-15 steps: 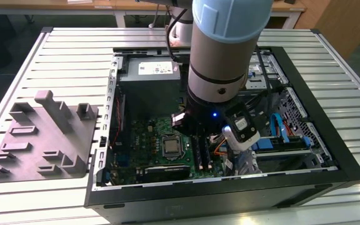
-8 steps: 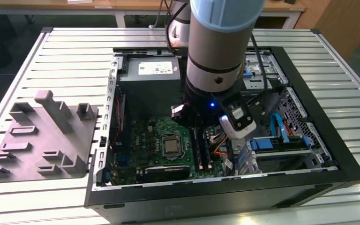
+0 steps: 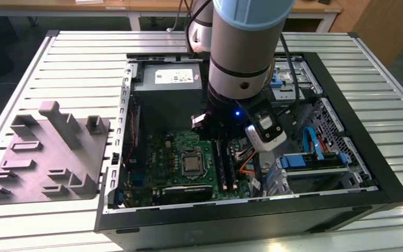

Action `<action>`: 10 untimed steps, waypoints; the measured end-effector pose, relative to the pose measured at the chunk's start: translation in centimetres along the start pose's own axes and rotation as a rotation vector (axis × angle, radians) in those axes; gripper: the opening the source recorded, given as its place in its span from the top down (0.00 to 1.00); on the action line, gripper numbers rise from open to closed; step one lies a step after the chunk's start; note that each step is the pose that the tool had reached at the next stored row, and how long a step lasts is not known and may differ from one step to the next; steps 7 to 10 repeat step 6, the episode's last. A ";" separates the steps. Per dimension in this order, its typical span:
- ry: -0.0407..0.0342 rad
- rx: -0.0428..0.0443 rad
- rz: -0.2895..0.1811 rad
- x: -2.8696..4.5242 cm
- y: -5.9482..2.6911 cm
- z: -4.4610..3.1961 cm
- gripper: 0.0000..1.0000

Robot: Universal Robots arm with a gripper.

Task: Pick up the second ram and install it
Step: 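Press down the second ram until it locks into place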

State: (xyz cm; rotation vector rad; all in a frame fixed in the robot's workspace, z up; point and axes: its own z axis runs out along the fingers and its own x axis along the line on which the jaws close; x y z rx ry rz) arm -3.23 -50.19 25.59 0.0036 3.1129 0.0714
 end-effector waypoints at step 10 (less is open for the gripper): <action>0.0001 0.0003 0.000 0.00 0.00 -0.03 0.90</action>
